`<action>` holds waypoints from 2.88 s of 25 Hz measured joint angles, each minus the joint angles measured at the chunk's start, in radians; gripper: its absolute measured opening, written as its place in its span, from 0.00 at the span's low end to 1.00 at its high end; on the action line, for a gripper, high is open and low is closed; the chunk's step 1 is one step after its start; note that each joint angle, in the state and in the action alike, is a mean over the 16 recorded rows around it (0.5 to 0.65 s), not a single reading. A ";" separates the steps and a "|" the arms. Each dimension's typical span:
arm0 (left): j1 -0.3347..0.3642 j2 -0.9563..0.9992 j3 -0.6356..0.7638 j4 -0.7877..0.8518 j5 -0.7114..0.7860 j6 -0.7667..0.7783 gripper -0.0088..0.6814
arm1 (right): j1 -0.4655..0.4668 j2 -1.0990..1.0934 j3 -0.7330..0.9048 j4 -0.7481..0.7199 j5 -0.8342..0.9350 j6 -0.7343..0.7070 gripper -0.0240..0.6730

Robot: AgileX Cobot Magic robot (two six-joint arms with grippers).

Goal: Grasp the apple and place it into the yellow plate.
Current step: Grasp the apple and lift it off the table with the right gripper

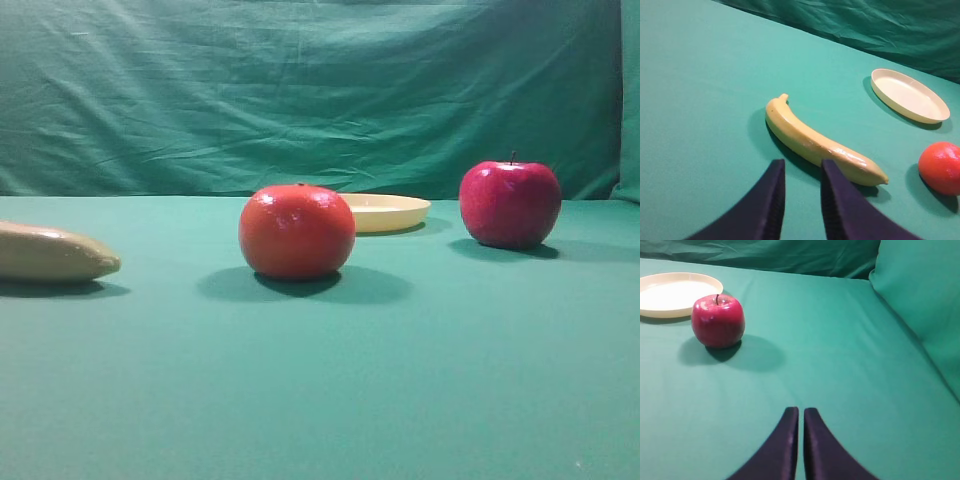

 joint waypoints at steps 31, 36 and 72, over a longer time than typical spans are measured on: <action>0.000 0.000 0.000 0.000 0.000 0.000 0.24 | 0.000 0.000 0.000 0.008 -0.009 0.001 0.03; 0.000 0.000 0.000 0.000 0.000 0.000 0.24 | 0.000 0.000 0.000 0.076 -0.093 0.008 0.03; 0.000 0.000 0.000 0.000 0.000 0.000 0.24 | 0.001 0.987 -0.679 0.210 0.100 -0.302 0.03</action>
